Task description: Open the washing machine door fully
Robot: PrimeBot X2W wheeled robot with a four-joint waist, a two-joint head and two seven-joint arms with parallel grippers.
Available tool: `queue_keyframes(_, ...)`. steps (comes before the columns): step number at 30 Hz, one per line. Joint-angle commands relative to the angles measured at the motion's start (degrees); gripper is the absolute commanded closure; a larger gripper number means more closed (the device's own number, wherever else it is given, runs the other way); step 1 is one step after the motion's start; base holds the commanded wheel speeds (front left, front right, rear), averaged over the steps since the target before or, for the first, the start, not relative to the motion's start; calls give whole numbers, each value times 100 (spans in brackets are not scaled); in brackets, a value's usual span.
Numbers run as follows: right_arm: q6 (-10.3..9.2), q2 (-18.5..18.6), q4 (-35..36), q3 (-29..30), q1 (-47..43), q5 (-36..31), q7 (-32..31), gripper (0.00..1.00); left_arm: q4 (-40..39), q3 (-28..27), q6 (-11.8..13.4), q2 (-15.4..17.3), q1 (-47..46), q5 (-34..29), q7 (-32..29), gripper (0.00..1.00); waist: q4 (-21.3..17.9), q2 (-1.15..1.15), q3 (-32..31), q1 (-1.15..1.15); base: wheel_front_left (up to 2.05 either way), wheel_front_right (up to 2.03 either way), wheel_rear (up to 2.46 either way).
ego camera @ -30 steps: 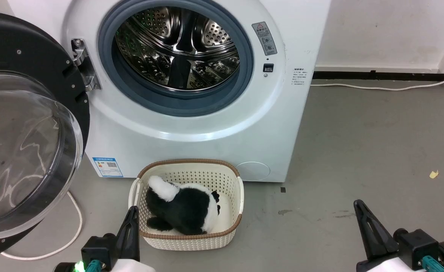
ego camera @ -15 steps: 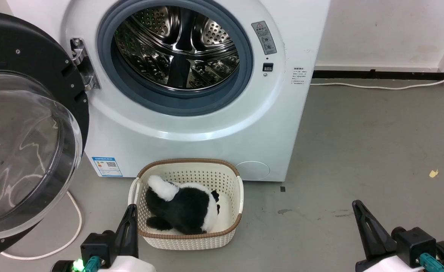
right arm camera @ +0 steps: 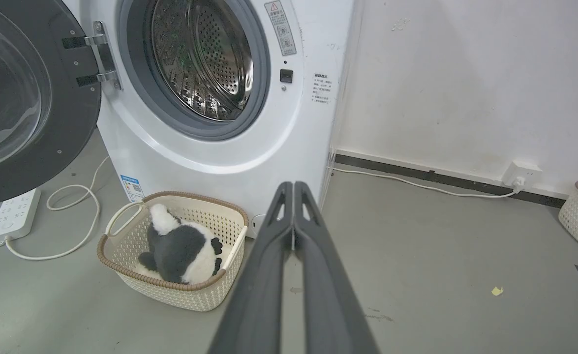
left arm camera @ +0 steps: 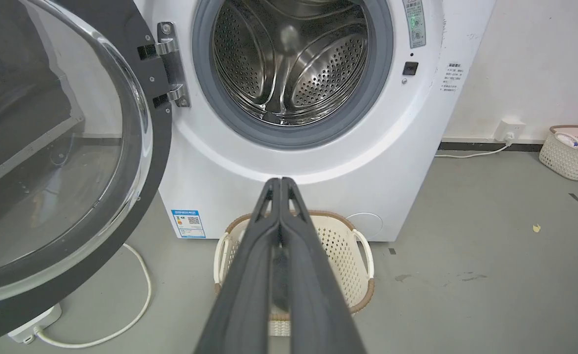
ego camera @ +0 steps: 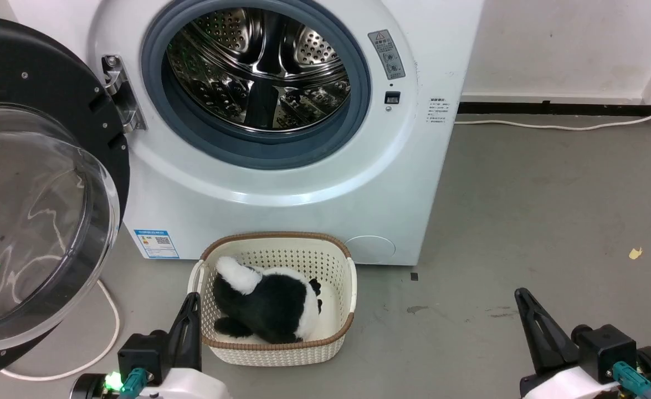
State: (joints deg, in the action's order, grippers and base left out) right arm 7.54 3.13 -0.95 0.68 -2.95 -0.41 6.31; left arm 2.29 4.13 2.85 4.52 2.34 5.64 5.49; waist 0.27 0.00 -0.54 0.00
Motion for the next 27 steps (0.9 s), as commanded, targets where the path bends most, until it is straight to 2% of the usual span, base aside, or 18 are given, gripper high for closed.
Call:
queue_keyframes(1, -3, -15, 33, -13, 73, 24, -31, 100, -20, -43, -24, -13, -72, -43, -34, 100, -1, 0, 2, 0, 0, 0, 0)
queue_keyframes(27, -4, -20, 66, -42, 190, 33, -348, 100, -131, -238, -162, -93, -158, -319, -306, 100, -15, 0, 29, 0, 0, 0, 0)
